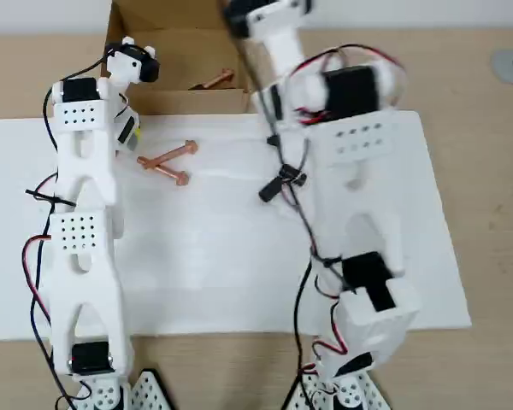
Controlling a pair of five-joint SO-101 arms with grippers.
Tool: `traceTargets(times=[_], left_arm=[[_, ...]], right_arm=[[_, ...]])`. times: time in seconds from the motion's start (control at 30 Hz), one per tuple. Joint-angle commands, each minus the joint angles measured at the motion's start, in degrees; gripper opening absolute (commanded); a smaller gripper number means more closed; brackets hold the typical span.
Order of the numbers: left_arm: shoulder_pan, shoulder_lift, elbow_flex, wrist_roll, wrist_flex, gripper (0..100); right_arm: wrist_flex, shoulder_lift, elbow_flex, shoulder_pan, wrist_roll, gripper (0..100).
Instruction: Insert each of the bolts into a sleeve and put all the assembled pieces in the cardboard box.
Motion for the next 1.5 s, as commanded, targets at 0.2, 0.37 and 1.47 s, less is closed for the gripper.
traceTargets(times=[0.2,0.37,1.47], left_arm=[[-0.2,-0.5,4.5,-0.4,-1.0,15],[-0.1,-0.5,4.2,-0.4,-1.1,15],[0.5,2.2,4.5,-23.9,-1.8,5]], right_arm=[[0.8,-3.9,10.2,-6.5,-0.4,53.2],[0.8,-3.9,12.5,-6.6,-0.4,53.5],[0.8,-4.1,16.3,-5.1,0.0,53.5]])
